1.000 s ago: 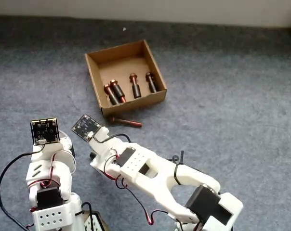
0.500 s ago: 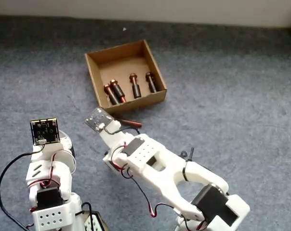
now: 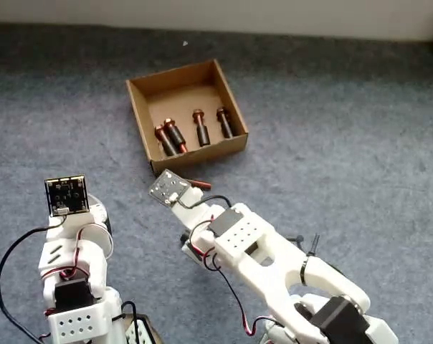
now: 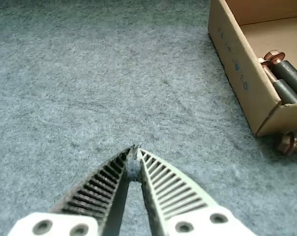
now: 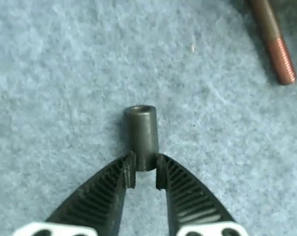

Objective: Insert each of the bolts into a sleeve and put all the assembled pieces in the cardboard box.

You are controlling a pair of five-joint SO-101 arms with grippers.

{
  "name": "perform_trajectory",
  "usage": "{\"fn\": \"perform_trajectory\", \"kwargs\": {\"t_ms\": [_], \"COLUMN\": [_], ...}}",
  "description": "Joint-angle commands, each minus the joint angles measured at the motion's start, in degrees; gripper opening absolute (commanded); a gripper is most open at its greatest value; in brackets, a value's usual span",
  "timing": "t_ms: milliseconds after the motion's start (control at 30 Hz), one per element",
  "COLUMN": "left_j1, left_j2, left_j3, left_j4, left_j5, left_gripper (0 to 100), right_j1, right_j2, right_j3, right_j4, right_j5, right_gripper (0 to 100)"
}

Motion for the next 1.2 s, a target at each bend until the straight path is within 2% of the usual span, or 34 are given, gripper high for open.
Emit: {"fn": "perform_trajectory", "kwargs": {"t_ms": [0, 233, 467, 600, 800, 967, 1167], "left_j1": [-0.57, -0.48, -0.48, -0.48, -0.48, -0.48, -0.48], "left_j2": [-0.4, -0.4, -0.4, -0.4, -0.4, -0.4, -0.4], "left_j3": [0.66, 0.66, 0.66, 0.66, 0.66, 0.66, 0.66], "left_j4": [-1.23, -1.23, -1.23, -1.23, -1.23, -1.14, -1.14], "left_j5": [-0.62, -0.62, -0.62, -0.62, -0.62, -0.62, -0.62], "left_gripper": [1, 1, 1, 1, 1, 1, 1], "right_j1": [0.31, -3.47, -3.38, -3.03, -3.03, -3.12, -3.21], "right_j2": [-1.63, -1.63, -1.71, -1.71, -1.63, -1.63, -1.54], "right_j3": [0.57, 0.22, 0.04, -0.22, -4.88, -5.23, -5.41], "right_j4": [0.66, 0.66, 0.66, 0.66, 0.84, 0.75, 0.66], "right_j5": [-1.58, -2.02, -1.49, 4.48, 5.63, 5.71, 10.64], "right_gripper": [10.1, 10.1, 10.6, 10.6, 10.9, 21.7, 22.0]}}
